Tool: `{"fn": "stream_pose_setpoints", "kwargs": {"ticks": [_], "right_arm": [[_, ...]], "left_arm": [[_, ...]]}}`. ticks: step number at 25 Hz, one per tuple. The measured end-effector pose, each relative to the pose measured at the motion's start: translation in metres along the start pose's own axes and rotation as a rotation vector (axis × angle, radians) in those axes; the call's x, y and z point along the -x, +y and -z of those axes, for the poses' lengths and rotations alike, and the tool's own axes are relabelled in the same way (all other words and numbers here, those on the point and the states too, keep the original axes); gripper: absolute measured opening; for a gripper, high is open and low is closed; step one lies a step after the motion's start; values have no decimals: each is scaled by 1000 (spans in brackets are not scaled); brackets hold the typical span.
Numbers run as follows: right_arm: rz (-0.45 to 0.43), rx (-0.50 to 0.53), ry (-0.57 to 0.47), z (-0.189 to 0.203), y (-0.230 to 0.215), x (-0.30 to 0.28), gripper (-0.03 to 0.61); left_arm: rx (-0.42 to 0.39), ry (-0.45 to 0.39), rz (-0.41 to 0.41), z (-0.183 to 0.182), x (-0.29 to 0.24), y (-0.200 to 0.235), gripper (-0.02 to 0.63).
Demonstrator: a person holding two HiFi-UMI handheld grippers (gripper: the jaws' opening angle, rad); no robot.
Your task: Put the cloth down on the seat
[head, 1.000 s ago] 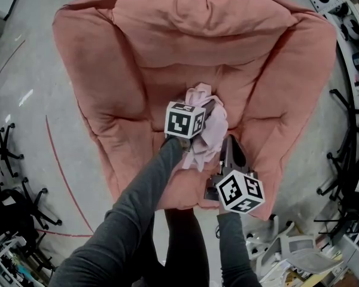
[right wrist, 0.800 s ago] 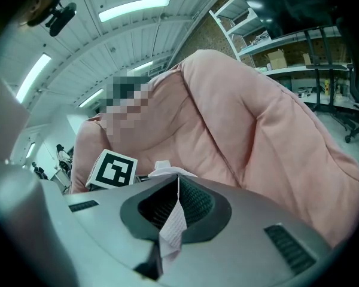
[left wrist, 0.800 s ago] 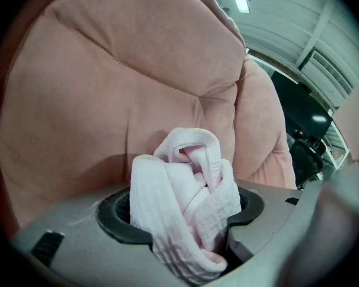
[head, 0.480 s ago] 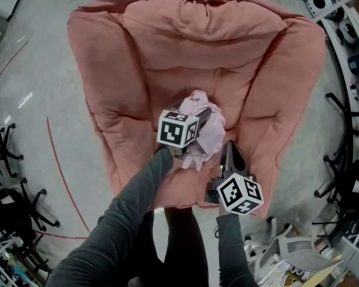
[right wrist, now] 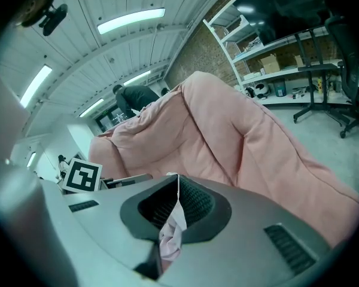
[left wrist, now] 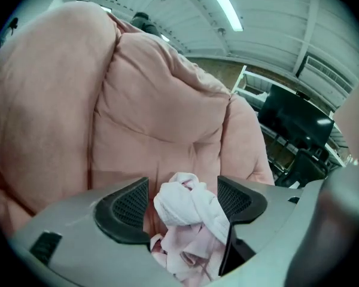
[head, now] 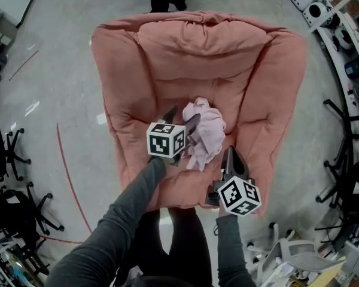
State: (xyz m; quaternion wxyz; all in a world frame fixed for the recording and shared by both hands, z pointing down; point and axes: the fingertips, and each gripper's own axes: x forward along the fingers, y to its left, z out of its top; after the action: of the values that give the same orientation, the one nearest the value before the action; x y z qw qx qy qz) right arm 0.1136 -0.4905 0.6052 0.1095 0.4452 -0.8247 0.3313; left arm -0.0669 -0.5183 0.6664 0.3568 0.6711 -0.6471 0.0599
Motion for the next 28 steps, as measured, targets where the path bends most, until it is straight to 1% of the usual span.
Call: {"fn": "stream_pose_setpoints", "kwargs": {"ticks": [6,8,12,15,19,22,25,28], "right_arm": [[6,3,-28,-18,5,20,11],[6,12,-36,-23,7,27,11],[-10,9,-57,-29,16,41,11],[-25,-4,-85,-34,18,53,11],[-24,-21,-84,-33,24,64,11],[-43,-32,-76,-32,35,75,11],[-56,-33,-71,-31,42,88,11],[-85,-52,-56,-26,54,104,11]], "left_arm": [[-6,-46,20,-20,30,-22,365],[-20,-53,29,-25,42,-32,360],[-50,-59,44,-30,66,-48,302],[-66,-51,77,-29,81,-67,290],[-130,-57,110,-31,110,-91,231],[-163,-64,141,-28,134,-112,196],[-173,-69,164,-21,154,-132,144],[-158,-65,173,-13,174,-143,123]]}}
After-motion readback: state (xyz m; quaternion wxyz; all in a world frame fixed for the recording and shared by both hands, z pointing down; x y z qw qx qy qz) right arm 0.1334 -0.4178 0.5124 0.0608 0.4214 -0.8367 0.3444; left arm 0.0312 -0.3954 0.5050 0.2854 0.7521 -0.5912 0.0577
